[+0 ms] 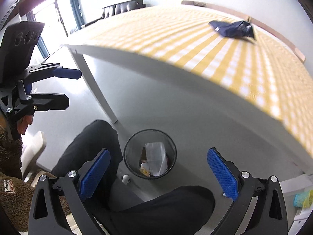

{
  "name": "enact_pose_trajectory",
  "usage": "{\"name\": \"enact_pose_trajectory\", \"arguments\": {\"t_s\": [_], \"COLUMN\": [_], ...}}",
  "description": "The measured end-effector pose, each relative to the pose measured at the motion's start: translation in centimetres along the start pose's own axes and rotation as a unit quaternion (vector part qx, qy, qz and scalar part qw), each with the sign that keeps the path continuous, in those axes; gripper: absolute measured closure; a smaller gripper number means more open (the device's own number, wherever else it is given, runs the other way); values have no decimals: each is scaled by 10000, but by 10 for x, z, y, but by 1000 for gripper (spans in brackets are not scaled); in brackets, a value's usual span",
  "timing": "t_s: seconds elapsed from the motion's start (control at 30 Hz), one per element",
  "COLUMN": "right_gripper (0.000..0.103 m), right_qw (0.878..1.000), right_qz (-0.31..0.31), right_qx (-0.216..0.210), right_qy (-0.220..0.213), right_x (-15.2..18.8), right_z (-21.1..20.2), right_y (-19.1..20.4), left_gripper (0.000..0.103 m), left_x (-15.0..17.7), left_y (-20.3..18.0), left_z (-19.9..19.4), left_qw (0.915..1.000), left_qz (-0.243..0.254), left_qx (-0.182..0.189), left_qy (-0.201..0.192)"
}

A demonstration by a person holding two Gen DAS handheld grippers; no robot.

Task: Collect trash
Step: 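Raise both tools back toward the blue packet and bread bag on the table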

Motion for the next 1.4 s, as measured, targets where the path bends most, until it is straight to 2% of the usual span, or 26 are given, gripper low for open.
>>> {"name": "enact_pose_trajectory", "arguments": {"t_s": [0.3, 0.53, 0.8, 1.0, 1.1, 1.2, 1.33, 1.4], "right_gripper": [3, 3, 3, 3, 3, 3, 3, 3], "right_qw": [9994, 9982, 9965, 9948, 9947, 9943, 9946, 9950], "right_qz": [166, 379, 643, 903, 942, 1008, 990, 951], "right_qx": [77, 94, 59, 47, 81, -2, 61, 106], "right_qy": [-309, -465, -539, -466, -405, -359, -314, -277], "right_x": [-36, -69, -109, -138, -154, -171, -195, -208], "right_z": [-39, -47, -35, -7, 12, 31, 55, 66], "right_y": [-31, -62, -98, -135, -150, -161, -175, -181], "left_gripper": [4, 4, 4, 4, 4, 4, 4, 4], "left_x": [-63, -113, -176, -228, -250, -270, -296, -306], "left_y": [-14, -3, 22, 44, 56, 69, 74, 76], "left_z": [-13, -1, 26, 63, 93, 125, 161, 177], "left_qw": [9988, 9974, 9954, 9934, 9926, 9892, 9820, 9797], "left_qz": [409, 637, 861, 1079, 1201, 1460, 1879, 1954], "left_qx": [-102, -110, -173, -122, 1, -112, 149, 411], "left_qy": [-231, -327, -387, -359, -179, -26, 115, 206]}}
Point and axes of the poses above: each gripper's, at about its wrist camera, not at the fingertips, and z roughly the way its jaws point, y to its left, x to its underside, the point moved 7 cm from there along z, roughly the way its jaws point, and after that the axes turned 4 degrees about -y, right-handed, at the moved point
